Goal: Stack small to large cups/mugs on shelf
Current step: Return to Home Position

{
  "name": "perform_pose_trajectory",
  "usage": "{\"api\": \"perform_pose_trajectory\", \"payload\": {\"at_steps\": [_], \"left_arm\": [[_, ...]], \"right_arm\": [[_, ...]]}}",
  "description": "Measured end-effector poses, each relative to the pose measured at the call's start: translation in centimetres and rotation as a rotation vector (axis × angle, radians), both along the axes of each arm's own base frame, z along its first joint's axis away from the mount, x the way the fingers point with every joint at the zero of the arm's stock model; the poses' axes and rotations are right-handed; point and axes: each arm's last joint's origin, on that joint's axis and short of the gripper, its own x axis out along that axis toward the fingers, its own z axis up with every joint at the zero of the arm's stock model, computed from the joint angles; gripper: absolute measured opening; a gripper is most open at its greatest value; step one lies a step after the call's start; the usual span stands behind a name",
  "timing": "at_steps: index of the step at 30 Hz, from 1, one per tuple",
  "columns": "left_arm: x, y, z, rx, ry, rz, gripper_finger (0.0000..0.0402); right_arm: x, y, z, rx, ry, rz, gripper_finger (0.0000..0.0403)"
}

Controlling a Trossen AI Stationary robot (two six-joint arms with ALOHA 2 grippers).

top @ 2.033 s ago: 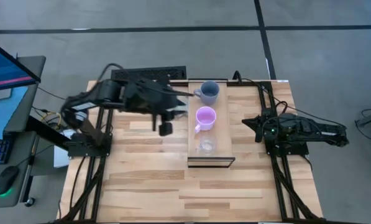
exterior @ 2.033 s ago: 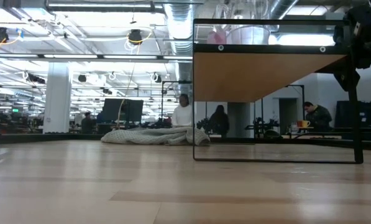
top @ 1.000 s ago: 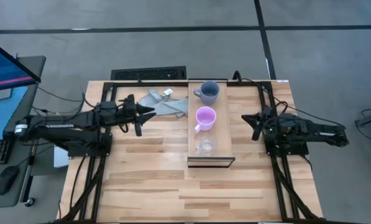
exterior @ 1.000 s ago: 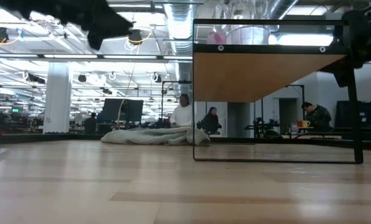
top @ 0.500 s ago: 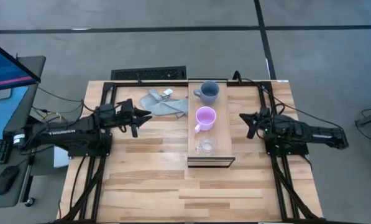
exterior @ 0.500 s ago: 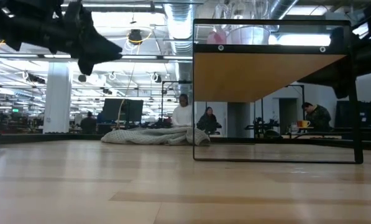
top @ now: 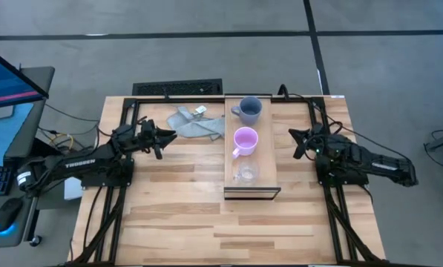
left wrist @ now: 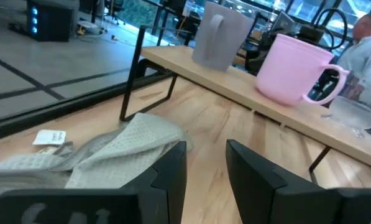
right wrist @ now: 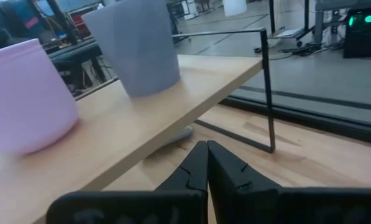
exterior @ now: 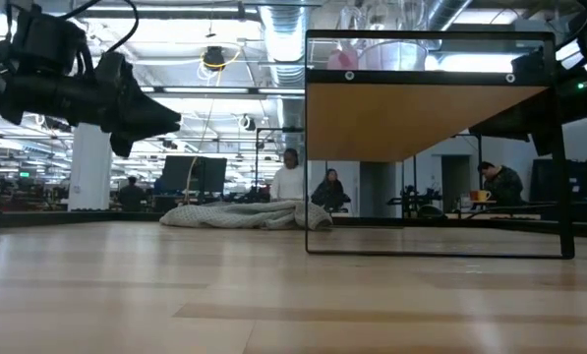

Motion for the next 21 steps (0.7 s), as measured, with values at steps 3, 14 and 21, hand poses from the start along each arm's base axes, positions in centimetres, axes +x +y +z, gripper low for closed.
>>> {"api": "perform_pose_trajectory", "payload": {"at_steps": [3, 14, 21], "left_arm": [[-0.2, 0.0, -0.4, 0.002, -0.005, 0.003, 0.0103], [-0.2, -0.1, -1.0, 0.002, 0.039, -0.008, 0.0103], [-0.4, -0.1, -2.0, -0.064, 0.128, 0.018, 0.0103]], "right_arm": [[0.0, -0.1, 0.0, -0.002, 0.002, -0.01, 0.0026], [-0.2, -0.4, 0.0, -0.013, 0.011, -0.048, 0.0026], [-0.2, -0.4, 0.0, -0.012, 0.013, -0.047, 0.0026]]}}
